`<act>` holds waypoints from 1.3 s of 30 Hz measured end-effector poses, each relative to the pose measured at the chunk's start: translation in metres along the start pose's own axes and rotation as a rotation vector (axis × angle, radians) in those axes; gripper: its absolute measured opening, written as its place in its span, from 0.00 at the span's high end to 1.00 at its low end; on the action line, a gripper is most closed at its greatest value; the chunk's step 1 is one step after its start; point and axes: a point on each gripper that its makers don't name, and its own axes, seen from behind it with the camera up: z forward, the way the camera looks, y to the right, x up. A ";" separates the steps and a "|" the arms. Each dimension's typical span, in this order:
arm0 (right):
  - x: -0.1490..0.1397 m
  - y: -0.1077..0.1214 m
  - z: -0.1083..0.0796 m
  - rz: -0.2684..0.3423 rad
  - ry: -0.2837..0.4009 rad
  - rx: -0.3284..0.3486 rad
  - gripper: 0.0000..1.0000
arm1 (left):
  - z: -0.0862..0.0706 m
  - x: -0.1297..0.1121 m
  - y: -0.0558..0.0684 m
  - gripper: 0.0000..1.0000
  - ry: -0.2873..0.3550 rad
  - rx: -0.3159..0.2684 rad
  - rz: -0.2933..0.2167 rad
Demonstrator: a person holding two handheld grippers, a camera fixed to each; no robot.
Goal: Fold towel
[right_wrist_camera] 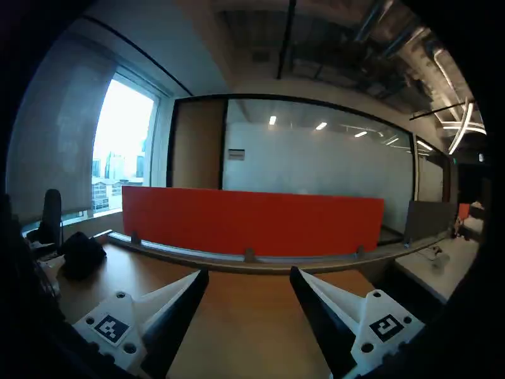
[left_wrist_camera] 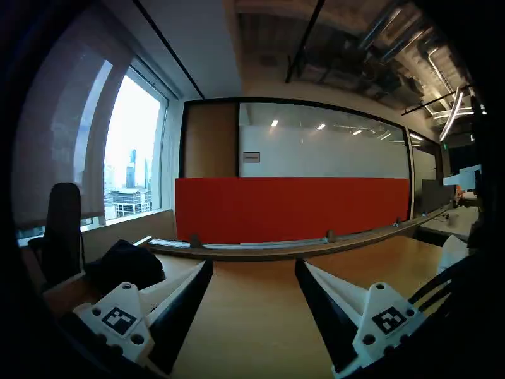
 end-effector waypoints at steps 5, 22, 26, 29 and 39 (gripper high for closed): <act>-0.018 0.000 0.000 -0.008 -0.011 -0.011 0.00 | -0.002 -0.029 -0.008 0.03 -0.003 0.017 -0.006; -0.043 0.003 0.003 -0.037 -0.016 -0.039 0.00 | -0.004 -0.086 -0.022 0.03 0.021 0.040 -0.023; -0.044 0.003 0.002 -0.023 -0.012 -0.044 0.00 | -0.004 -0.095 -0.024 0.04 0.023 0.039 -0.029; -0.046 0.003 0.001 -0.016 -0.009 -0.046 0.00 | -0.004 -0.101 -0.025 0.04 0.021 0.037 -0.032; -0.043 0.005 0.002 -0.022 -0.008 -0.050 0.00 | 0.000 -0.108 -0.023 0.04 0.014 0.040 0.004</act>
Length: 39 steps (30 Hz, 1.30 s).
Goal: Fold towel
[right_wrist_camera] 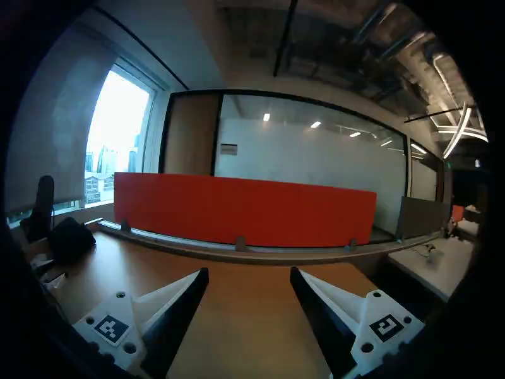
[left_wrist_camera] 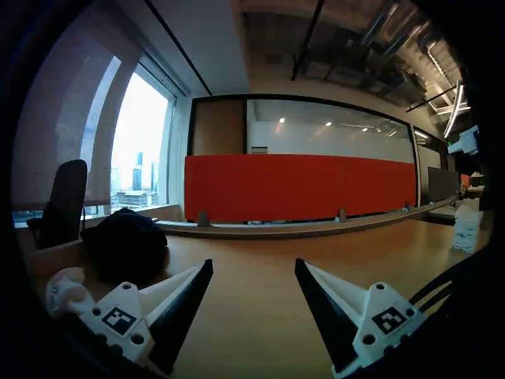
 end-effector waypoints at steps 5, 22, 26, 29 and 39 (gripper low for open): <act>0.001 0.003 0.000 -0.001 0.001 -0.003 0.00 | 0.000 -0.003 -0.002 0.03 -0.009 0.007 0.001; 0.012 0.013 0.000 -0.003 0.026 -0.005 0.00 | 0.002 -0.011 -0.004 0.04 -0.036 0.015 0.005; 0.015 0.018 -0.001 -0.009 0.039 -0.005 0.00 | 0.002 -0.011 -0.004 0.04 -0.035 0.015 0.004; 0.017 0.021 -0.002 -0.012 0.047 -0.004 0.00 | 0.002 -0.012 -0.004 0.04 -0.035 0.015 0.005; 0.006 0.025 0.001 0.001 0.076 0.013 0.00 | 0.002 -0.013 -0.004 0.04 -0.035 0.015 0.004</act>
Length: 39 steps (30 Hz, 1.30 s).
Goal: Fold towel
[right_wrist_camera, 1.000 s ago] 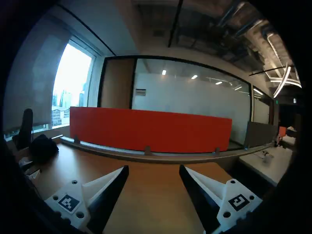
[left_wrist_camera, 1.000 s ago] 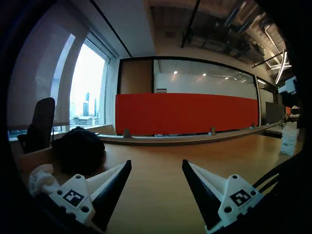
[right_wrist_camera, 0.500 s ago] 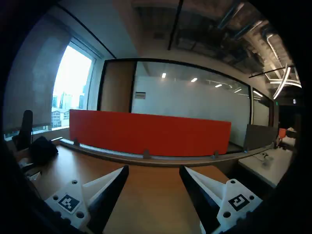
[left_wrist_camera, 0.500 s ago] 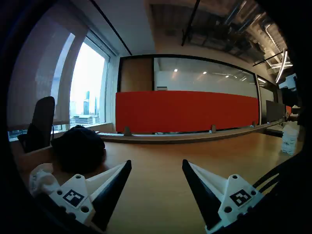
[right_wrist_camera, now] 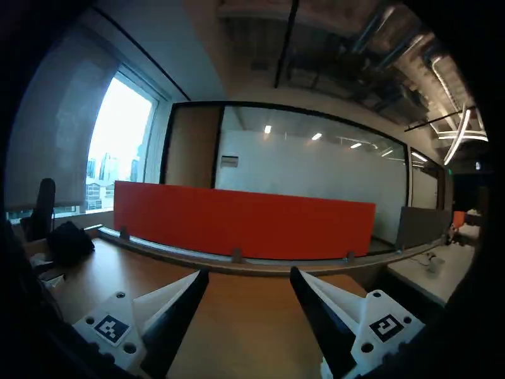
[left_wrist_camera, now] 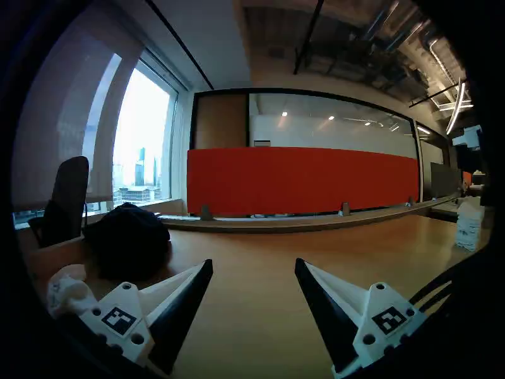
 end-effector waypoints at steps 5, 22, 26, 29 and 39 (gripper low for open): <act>-0.016 0.007 0.000 0.037 0.010 -0.009 0.00 | 0.001 -0.001 0.000 0.04 0.000 0.000 0.000; -0.093 0.025 -0.002 0.096 -0.001 -0.044 0.00 | 0.001 -0.002 0.001 0.04 0.001 0.000 0.000; -0.111 0.029 -0.004 0.081 0.002 -0.053 0.00 | 0.001 -0.002 0.002 0.03 0.001 0.000 0.000; -0.123 0.029 -0.004 0.078 0.002 -0.050 0.00 | 0.001 -0.002 0.002 0.04 0.001 0.000 0.000; -0.157 0.029 0.002 0.068 -0.026 -0.043 0.00 | 0.001 -0.003 0.002 0.04 0.001 0.000 0.000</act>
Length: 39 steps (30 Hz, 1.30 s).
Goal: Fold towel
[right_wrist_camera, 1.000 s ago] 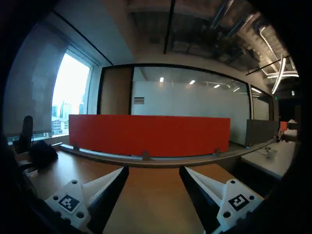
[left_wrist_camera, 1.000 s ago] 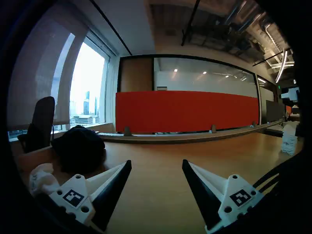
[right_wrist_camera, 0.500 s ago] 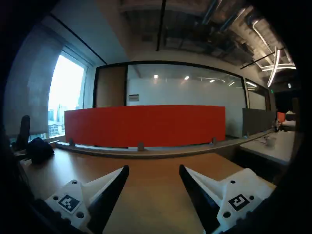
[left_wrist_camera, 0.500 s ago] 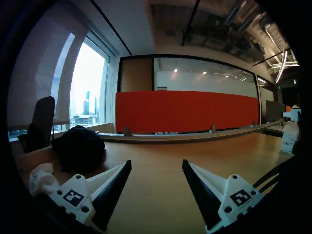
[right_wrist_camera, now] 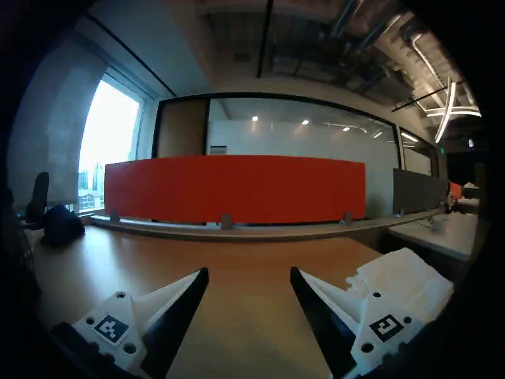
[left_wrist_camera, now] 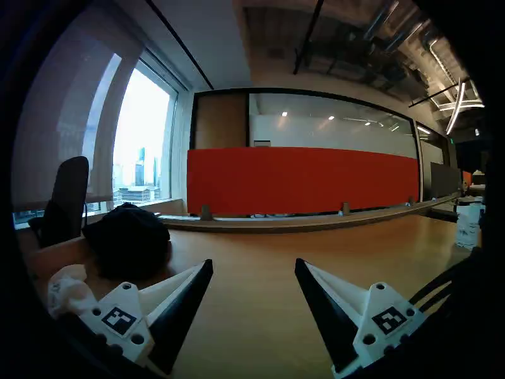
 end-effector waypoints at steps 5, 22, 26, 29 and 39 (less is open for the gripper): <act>-0.007 0.003 0.005 0.002 -0.009 -0.012 0.00 | 0.000 0.000 0.000 0.04 0.000 0.000 0.000; -0.019 -0.003 0.007 0.004 -0.008 0.002 0.00 | 0.000 0.000 0.000 0.04 0.000 0.000 0.000; -0.017 -0.005 0.004 0.004 0.003 0.006 0.00 | 0.000 0.000 0.000 0.04 0.000 0.000 0.000; -0.015 -0.005 0.003 0.008 0.017 0.009 0.00 | 0.000 0.000 0.000 0.03 0.000 0.000 0.000; -0.013 -0.007 -0.002 0.010 0.029 0.017 0.00 | 0.000 0.000 0.000 0.04 0.000 0.000 0.000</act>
